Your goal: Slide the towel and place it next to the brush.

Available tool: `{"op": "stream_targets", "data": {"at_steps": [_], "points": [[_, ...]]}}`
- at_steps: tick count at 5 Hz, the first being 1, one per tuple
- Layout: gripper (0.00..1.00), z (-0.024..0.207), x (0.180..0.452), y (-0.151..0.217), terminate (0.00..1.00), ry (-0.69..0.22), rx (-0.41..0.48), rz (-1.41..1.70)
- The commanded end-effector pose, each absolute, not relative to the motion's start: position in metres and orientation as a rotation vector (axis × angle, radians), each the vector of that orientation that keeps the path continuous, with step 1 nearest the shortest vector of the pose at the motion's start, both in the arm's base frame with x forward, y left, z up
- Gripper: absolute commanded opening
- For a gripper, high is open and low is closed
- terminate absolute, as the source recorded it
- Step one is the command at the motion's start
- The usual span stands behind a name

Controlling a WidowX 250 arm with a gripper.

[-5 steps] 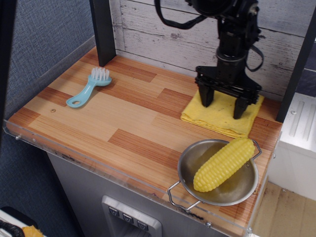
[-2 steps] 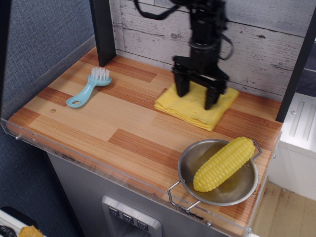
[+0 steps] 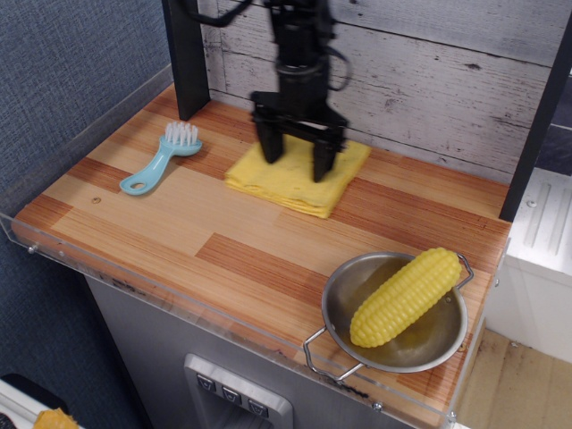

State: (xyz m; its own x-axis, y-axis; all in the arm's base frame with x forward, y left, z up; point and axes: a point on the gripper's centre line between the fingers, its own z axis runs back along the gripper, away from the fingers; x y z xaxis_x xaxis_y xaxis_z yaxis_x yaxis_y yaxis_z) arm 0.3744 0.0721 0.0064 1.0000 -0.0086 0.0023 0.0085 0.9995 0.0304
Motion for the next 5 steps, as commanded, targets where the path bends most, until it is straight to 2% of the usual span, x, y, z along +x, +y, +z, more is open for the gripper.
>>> {"op": "stream_targets", "data": {"at_steps": [1, 3, 4, 5], "points": [[1.0, 0.026, 0.374, 0.118, 0.0, -0.053, 0.022, 0.067], [1.0, 0.025, 0.386, 0.106, 0.0, -0.072, -0.036, -0.01], [1.0, 0.037, 0.391, 0.095, 0.0, -0.101, -0.05, -0.066], [1.0, 0.066, 0.397, 0.091, 0.0, -0.158, -0.036, -0.08]]}}
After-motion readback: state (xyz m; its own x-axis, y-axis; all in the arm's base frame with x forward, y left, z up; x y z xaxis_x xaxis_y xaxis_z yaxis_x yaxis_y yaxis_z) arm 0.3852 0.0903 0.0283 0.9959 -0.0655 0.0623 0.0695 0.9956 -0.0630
